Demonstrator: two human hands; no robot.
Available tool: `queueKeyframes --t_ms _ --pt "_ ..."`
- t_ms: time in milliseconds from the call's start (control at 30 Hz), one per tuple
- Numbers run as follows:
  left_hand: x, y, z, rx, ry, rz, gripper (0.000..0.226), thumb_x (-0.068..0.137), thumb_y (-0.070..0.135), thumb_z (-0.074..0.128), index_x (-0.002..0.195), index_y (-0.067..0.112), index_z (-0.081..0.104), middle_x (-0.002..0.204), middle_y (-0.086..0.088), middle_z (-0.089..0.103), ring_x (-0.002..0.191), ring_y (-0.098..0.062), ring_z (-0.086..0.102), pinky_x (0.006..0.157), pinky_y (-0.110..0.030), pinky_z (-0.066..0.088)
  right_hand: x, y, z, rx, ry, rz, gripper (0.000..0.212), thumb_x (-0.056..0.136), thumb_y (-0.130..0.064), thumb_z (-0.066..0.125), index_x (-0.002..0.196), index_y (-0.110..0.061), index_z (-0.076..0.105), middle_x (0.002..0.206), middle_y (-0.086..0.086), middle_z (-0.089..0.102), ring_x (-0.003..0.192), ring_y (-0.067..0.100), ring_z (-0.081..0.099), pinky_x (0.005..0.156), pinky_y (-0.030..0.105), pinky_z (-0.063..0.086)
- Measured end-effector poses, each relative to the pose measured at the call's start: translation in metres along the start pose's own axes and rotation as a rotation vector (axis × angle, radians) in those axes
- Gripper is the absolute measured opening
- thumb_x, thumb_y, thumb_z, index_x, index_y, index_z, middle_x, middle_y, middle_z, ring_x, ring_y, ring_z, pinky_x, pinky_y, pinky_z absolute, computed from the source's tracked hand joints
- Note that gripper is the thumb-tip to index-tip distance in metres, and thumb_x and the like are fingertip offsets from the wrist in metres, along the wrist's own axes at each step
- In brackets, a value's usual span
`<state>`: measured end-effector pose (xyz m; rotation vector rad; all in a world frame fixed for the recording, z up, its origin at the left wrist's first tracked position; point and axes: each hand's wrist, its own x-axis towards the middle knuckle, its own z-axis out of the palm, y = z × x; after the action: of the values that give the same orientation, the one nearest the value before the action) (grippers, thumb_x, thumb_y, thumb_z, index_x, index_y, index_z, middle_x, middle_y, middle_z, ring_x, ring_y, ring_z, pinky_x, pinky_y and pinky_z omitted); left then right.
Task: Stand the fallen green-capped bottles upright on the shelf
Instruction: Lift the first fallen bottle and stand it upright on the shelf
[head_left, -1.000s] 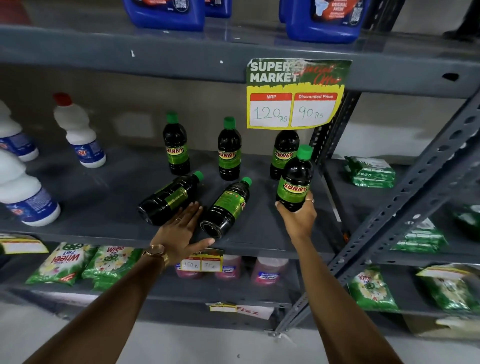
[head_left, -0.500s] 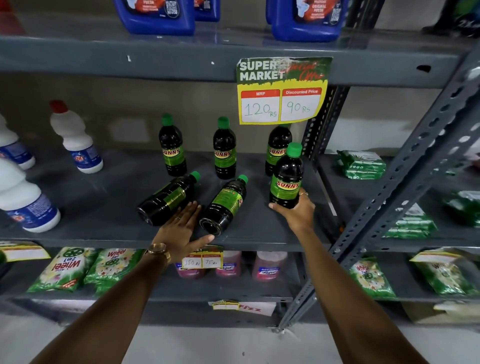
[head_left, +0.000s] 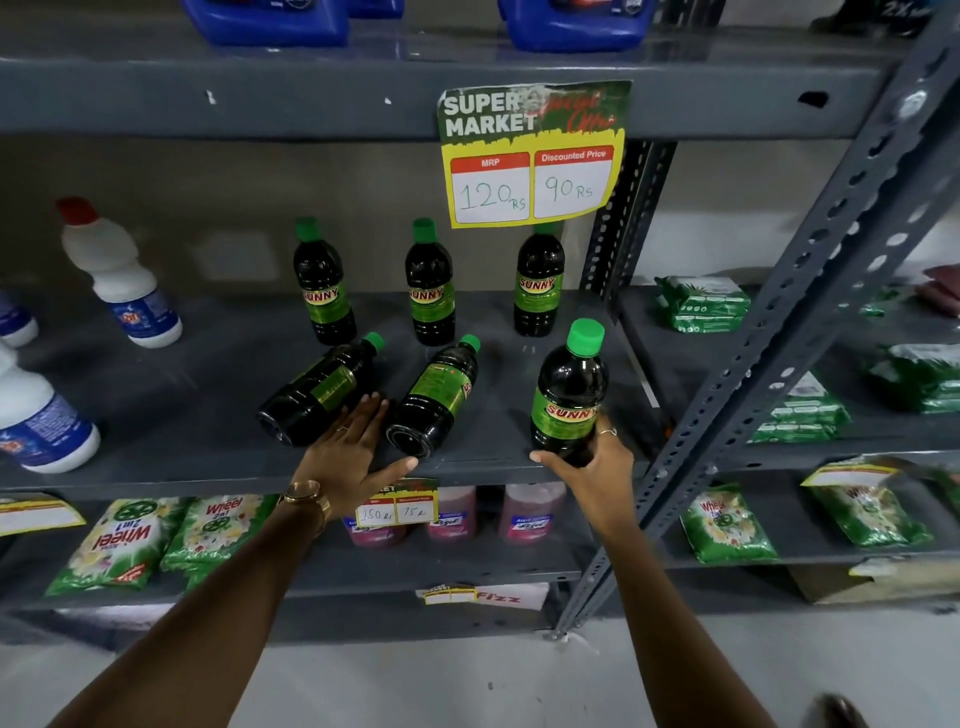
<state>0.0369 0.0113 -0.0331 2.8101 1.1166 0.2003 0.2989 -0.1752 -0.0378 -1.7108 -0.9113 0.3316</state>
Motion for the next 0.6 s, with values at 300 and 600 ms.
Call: queueKeyframes --t_ms 300,600 --pt "0.0 -0.001 -0.001 0.0 -0.003 0.003 0.108 0.071 0.087 0.005 0.15 0.013 0.007 0.161 -0.006 0.009 0.146 -0.011 -0.004 0.121 -0.034 0.001 0.005 0.01 -0.01 -0.061 -0.111 -0.043 0.084 0.058 -0.025 0.09 0.129 -0.01 0.049 0.104 -0.006 0.063 0.101 0.018 0.063 0.082 0.011 0.045" --pt "-0.017 0.002 -0.016 -0.239 -0.016 0.082 0.092 0.086 0.066 0.039 0.149 0.013 -0.002 0.156 0.002 -0.007 0.142 -0.01 -0.011 0.12 -0.032 0.003 -0.052 -0.015 0.011 -0.002 0.257 0.13 0.097 0.059 -0.043 0.084 0.142 -0.019 0.041 0.142 -0.001 0.042 0.129 0.01 0.037 0.102 0.031 0.037"
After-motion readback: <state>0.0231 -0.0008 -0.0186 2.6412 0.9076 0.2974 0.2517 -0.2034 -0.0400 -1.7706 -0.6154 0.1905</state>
